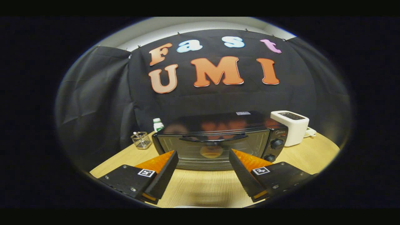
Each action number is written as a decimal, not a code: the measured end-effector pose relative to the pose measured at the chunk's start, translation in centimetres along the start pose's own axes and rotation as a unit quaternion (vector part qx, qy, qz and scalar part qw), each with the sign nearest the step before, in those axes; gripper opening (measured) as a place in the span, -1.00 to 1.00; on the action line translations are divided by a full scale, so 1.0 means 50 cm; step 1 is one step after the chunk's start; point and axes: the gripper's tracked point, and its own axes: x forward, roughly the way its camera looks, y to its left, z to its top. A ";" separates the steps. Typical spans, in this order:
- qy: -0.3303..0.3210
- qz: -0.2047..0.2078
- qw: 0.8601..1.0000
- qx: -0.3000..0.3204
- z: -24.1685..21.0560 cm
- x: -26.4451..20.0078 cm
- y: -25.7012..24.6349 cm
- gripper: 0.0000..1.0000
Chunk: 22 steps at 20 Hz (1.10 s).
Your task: Open the toaster oven, put the food inside, and close the toaster oven door.
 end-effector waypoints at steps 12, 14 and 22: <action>-0.136 -0.001 0.990 -0.032 0.199 -0.236 -0.060 0.97; -0.138 -0.007 0.990 -0.037 0.203 -0.261 -0.076 0.97; -0.150 -0.029 0.986 -0.062 0.211 -0.351 -0.143 0.96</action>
